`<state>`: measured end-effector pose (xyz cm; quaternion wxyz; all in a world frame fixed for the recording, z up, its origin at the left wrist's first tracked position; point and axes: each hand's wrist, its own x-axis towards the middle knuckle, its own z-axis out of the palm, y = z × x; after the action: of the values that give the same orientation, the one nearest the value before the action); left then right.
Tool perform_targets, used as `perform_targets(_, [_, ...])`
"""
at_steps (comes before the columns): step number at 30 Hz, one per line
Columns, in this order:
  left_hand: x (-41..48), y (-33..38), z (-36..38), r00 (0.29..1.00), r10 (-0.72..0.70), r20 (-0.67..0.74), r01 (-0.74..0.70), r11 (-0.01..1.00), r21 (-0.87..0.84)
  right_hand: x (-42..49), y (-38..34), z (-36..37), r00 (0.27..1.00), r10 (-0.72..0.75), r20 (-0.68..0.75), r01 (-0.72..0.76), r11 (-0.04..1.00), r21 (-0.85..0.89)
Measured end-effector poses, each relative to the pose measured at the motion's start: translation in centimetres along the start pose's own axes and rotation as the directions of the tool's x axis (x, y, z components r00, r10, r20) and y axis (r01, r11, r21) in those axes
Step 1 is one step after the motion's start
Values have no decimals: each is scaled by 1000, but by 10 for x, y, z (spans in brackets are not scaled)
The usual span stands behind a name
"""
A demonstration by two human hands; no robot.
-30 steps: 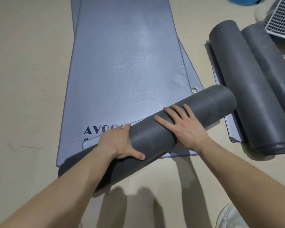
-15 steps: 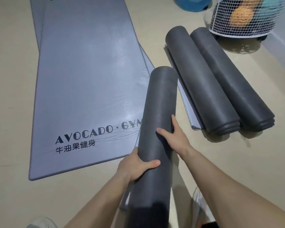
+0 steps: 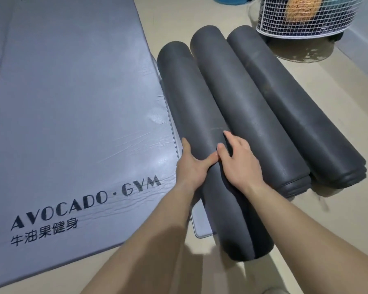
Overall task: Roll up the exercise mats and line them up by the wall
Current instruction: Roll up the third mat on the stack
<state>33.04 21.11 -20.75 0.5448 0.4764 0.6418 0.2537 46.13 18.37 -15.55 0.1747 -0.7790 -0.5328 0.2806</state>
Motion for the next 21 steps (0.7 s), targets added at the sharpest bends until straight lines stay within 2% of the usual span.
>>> perform_targets(7, [61,10,3,1000,24,9,-24,997,-69,32,0,-9,998,-24,63,38,970,-241])
perform_targets(11, [78,30,11,998,62,22,-61,998,-35,57,5,-15,999,-41,29,48,953,-298])
perform_targets(16, [97,59,33,997,68,42,-69,997,23,92,22,-26,1000,-28,11,30,960,-280])
perform_targets(21, [95,72,28,991,27,134,-34,998,49,101,11,-32,998,56,-34,-64,938,-340])
